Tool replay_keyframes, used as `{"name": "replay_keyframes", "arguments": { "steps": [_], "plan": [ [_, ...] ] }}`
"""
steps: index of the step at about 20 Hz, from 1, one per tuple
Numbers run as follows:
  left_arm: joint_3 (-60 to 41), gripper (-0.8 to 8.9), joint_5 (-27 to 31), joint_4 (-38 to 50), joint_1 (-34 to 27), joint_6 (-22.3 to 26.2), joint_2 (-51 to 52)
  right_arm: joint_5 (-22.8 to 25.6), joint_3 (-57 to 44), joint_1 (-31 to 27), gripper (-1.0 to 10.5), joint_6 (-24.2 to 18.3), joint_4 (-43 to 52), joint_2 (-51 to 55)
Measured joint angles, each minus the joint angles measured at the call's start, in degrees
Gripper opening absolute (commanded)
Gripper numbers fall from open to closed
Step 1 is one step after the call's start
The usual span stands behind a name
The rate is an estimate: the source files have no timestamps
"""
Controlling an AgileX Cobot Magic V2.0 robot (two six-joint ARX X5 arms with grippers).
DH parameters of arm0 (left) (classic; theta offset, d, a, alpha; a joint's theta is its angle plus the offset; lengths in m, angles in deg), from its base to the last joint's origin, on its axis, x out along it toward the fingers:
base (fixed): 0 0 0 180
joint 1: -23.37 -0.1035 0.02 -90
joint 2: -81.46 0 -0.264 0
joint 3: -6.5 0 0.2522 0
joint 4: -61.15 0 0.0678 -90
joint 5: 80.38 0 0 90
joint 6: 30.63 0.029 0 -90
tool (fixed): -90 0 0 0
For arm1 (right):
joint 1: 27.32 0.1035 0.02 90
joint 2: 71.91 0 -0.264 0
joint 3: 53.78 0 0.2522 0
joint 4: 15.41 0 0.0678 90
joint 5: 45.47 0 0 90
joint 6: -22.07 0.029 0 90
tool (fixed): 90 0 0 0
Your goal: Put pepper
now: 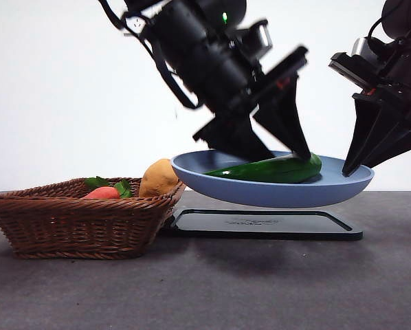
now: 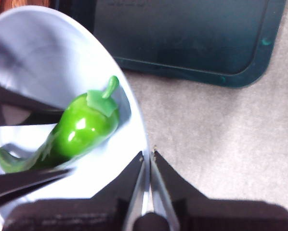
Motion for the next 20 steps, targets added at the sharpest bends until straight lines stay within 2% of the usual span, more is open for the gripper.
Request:
{"name": "replay_keyframes", "arguments": {
  "steps": [4,7,11,20],
  "plan": [
    [0.0,2.36,1.0,-0.1,-0.5,0.5,8.1,-0.1,0.0,-0.3,0.0,0.8,0.0,0.0],
    [0.0,2.36,1.6,-3.3,-2.3,1.0,12.3,0.1,0.3,-1.2,0.0,1.7,-0.1,0.0],
    [0.0,2.36,1.8,-4.6,-3.6,2.0,19.8,0.1,7.6,-3.4,0.0,2.5,-0.4,-2.9],
    [0.0,2.36,2.5,-10.1,-5.0,3.0,27.8,0.2,25.1,-5.4,0.0,2.8,-1.4,-21.3]
  ]
}}
